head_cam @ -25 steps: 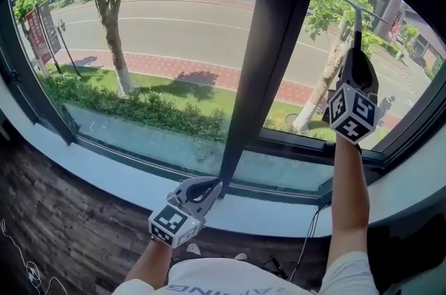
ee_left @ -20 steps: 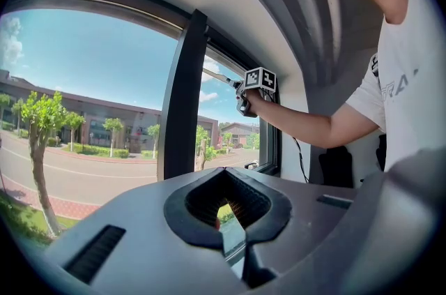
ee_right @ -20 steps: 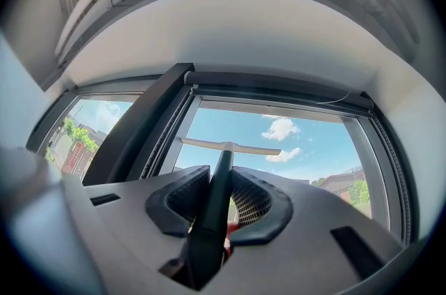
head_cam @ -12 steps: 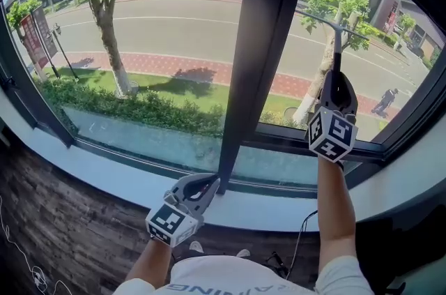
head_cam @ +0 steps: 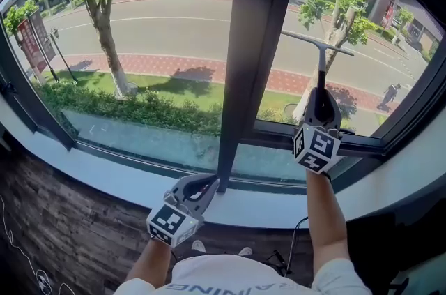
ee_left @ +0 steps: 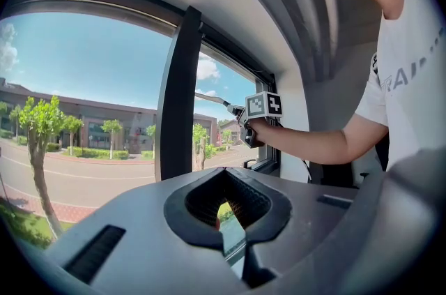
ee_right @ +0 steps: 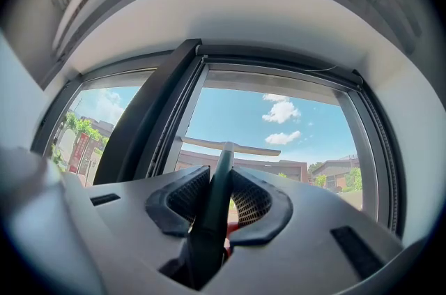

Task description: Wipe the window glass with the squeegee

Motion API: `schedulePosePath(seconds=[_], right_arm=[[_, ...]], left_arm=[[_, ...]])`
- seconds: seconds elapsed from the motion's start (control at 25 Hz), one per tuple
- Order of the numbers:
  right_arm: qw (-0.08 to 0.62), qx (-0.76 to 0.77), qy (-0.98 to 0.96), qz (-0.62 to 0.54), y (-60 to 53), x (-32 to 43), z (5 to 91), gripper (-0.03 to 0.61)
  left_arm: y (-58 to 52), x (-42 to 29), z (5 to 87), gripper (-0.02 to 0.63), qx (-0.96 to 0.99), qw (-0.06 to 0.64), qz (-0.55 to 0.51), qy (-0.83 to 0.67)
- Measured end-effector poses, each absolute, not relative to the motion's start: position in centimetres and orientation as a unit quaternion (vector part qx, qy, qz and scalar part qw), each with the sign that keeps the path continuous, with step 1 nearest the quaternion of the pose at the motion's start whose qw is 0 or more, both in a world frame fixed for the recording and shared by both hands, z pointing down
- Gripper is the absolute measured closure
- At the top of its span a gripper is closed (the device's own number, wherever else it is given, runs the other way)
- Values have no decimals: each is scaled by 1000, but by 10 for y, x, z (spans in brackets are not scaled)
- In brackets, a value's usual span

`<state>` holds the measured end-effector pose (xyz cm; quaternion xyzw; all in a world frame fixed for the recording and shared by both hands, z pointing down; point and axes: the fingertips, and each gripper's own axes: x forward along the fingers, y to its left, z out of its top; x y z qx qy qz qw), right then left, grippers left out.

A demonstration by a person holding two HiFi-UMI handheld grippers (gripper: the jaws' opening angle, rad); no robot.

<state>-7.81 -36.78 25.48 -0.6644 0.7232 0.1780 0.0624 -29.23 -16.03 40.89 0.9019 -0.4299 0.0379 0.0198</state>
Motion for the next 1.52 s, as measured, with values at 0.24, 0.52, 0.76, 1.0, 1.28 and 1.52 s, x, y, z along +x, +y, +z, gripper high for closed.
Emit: schedulePosePath(seconds=[0.24, 0.52, 0.76, 1.0, 1.28, 1.52], right_arm=[[47, -668, 724, 167, -366, -78, 289, 479], [29, -672, 725, 145, -363, -81, 330, 479], [3, -672, 729, 129, -361, -79, 369, 479], [-21, -669, 734, 115, -361, -77, 404, 479], [-60, -665, 738, 98, -361, -75, 449, 479], [-71, -665, 739, 86, -361, -76, 472, 479]], left_arm=[[-162, -294, 410, 597, 900, 17, 44, -434], [-165, -298, 415, 597, 898, 23, 44, -436], [-167, -298, 418, 597, 898, 31, 46, -437], [-169, -296, 422, 595, 896, 37, 49, -440], [-171, -294, 424, 595, 895, 42, 51, -441], [-173, -294, 424, 597, 894, 39, 57, -442]])
